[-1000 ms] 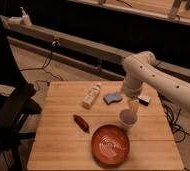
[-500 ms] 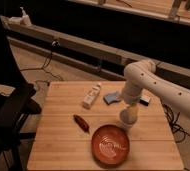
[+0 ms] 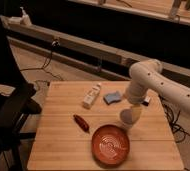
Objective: Push the ceramic bowl across the table
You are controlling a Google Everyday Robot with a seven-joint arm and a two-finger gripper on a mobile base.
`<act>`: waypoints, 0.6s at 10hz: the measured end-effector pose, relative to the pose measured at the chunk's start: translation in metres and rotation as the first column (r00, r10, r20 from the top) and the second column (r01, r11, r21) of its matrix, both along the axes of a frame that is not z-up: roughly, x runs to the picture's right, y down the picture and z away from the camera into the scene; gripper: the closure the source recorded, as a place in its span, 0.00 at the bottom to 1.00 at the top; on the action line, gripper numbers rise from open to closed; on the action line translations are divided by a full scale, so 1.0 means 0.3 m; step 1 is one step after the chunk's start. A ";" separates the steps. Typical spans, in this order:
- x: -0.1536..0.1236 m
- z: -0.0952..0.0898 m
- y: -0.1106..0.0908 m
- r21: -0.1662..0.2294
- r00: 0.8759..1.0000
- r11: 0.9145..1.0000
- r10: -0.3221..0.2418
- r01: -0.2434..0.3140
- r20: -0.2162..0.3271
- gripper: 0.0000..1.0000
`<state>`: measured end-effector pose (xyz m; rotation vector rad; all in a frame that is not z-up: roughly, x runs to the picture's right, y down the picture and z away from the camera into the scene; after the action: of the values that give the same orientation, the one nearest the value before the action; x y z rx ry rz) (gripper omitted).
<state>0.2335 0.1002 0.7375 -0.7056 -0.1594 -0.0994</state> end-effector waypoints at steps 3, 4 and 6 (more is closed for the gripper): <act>0.161 -0.022 -0.012 0.013 0.993 0.996 0.091 -0.090 -0.074 0.20; 0.220 -0.030 0.000 0.011 0.986 0.992 0.125 -0.125 -0.113 0.20; 0.340 -0.054 0.064 -0.015 0.967 0.982 0.180 -0.186 -0.180 0.20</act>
<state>0.3354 0.1193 0.7213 -0.7243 -0.0538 0.1436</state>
